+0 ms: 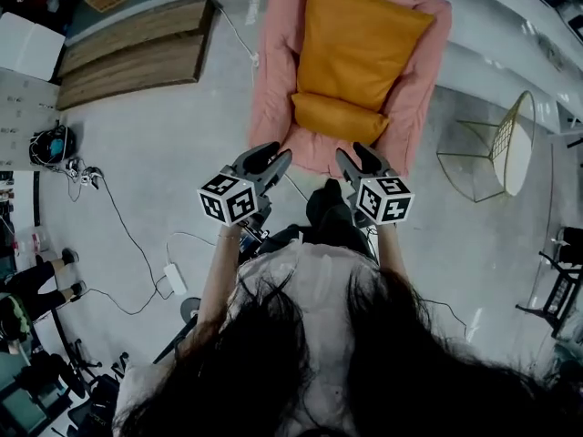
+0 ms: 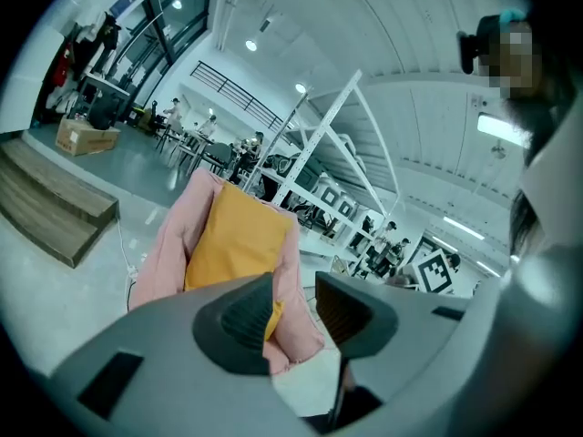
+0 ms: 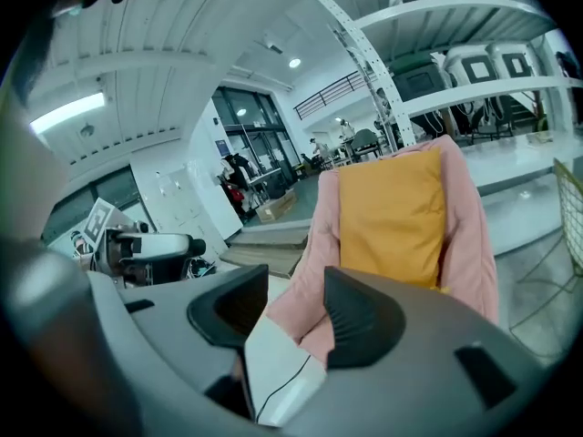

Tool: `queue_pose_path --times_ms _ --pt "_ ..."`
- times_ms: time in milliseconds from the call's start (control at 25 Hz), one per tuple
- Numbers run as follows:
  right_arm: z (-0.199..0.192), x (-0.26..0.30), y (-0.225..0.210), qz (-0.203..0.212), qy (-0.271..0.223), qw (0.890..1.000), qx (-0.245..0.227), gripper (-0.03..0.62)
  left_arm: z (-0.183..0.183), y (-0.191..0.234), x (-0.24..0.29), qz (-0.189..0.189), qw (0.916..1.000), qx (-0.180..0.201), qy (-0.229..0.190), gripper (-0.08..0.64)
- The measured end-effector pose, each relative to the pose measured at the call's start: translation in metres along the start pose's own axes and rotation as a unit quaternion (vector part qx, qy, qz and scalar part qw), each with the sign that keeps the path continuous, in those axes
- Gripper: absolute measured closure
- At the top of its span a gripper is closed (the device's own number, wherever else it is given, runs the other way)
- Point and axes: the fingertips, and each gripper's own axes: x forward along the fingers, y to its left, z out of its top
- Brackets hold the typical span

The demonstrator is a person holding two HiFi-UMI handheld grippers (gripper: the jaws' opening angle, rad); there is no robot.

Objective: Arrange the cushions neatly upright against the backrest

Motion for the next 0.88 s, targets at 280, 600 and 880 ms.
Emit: queue_pose_path --times_ms 280,600,880 --pt "-0.034 -0.04 0.066 -0.009 -0.017 1.0 0.005 0.393 -0.037 -0.028 -0.063 -0.035 0.9993 0.009 -0.008 0.403" --pt "-0.071 -0.096 0.094 -0.033 -0.012 0.999 -0.002 0.4 -0.079 -0.066 -0.086 -0.07 0.9974 0.004 0.017 0.403" --pt "-0.08 -0.135 0.083 -0.044 -0.022 0.999 0.002 0.4 -0.089 -0.113 -0.085 -0.08 0.9956 0.042 0.027 0.405"
